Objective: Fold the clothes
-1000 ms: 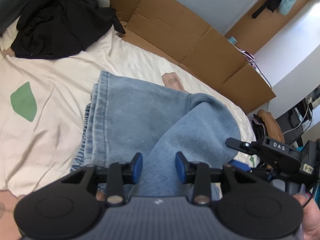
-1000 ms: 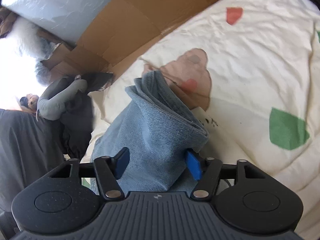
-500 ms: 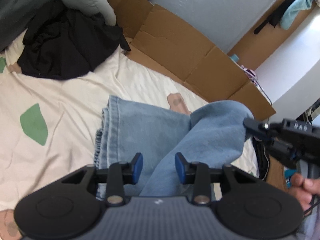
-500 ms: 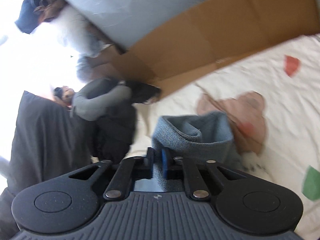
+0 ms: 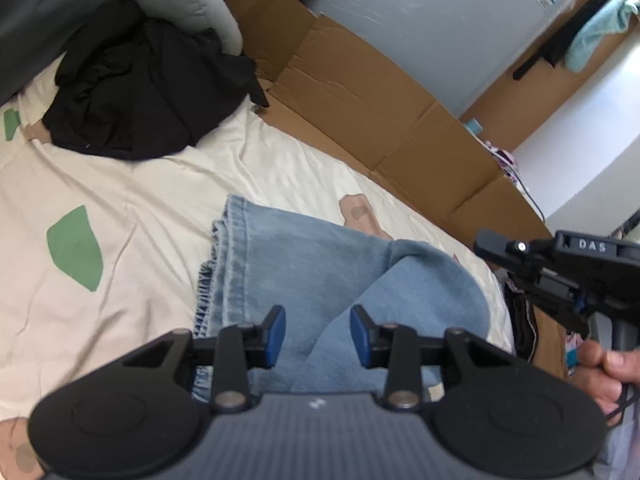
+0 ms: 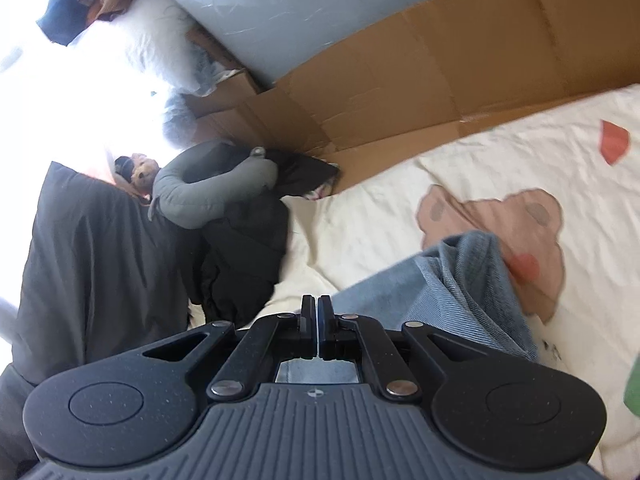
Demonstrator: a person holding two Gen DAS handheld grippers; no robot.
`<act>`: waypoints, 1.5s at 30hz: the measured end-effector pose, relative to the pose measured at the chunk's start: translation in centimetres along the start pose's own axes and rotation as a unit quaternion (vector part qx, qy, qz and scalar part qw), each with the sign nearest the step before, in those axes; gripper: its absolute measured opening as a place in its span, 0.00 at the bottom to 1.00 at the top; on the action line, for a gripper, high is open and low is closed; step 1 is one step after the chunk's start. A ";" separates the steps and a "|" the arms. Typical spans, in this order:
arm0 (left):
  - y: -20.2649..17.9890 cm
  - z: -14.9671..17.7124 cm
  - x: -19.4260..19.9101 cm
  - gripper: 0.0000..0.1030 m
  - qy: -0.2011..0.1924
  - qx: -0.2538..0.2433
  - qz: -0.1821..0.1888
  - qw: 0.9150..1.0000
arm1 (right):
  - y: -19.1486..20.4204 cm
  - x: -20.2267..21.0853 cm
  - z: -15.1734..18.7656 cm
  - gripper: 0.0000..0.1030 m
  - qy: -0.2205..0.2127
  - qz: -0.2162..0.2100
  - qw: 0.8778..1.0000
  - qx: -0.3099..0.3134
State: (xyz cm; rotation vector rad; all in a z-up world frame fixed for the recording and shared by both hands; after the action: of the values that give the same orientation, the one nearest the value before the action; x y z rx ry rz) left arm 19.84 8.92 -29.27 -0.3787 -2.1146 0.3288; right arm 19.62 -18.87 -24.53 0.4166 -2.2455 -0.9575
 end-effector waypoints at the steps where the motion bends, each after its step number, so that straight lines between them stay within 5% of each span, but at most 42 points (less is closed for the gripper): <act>1: -0.3 0.0 0.0 0.37 0.002 -0.004 0.000 1.000 | -0.4 0.6 0.3 0.01 -0.002 0.006 1.000 -0.006; 11: -5.9 0.0 -2.0 0.43 0.069 -0.081 -0.008 0.994 | -3.0 5.7 0.9 0.10 0.040 0.079 0.996 -0.012; 14: -7.9 -0.7 -2.0 0.43 0.084 -0.122 -0.014 0.989 | -2.9 8.2 0.7 0.31 0.031 0.093 0.995 -0.016; 18: -11.0 -2.7 -1.0 0.52 0.090 -0.170 -0.019 0.981 | -1.8 10.4 0.6 0.32 0.025 0.103 0.994 0.005; 21: -13.5 -3.9 -0.2 0.54 0.094 -0.199 -0.026 0.975 | -1.3 11.5 0.7 0.44 0.020 0.101 0.995 0.007; 31: -19.3 -5.2 1.8 0.73 0.101 -0.241 -0.044 0.964 | -1.0 14.4 1.8 0.47 0.002 0.099 0.995 -0.002; 39: -21.5 -3.5 1.2 0.73 0.110 -0.265 -0.036 0.957 | -3.0 15.5 2.8 0.50 -0.030 0.107 0.994 -0.003; 45: -21.8 -2.7 0.3 0.73 0.103 -0.258 -0.035 0.960 | -4.7 14.4 4.7 0.50 -0.028 0.099 0.995 0.007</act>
State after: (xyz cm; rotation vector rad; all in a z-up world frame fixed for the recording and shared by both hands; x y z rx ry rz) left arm 18.86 -10.74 -19.47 -0.6081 -1.9803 -0.3049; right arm 6.04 -26.97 -24.02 0.1692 -2.2941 -0.8598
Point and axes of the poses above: each gripper's, at about its wrist camera, not at the fingertips, and x roughly against the way its jaws point, y to its left, z to its underside, the point moved 3 cm from there along -x, roughly the way its jaws point, and after that the axes turned 11 degrees about -z, right-handed, at the moved point
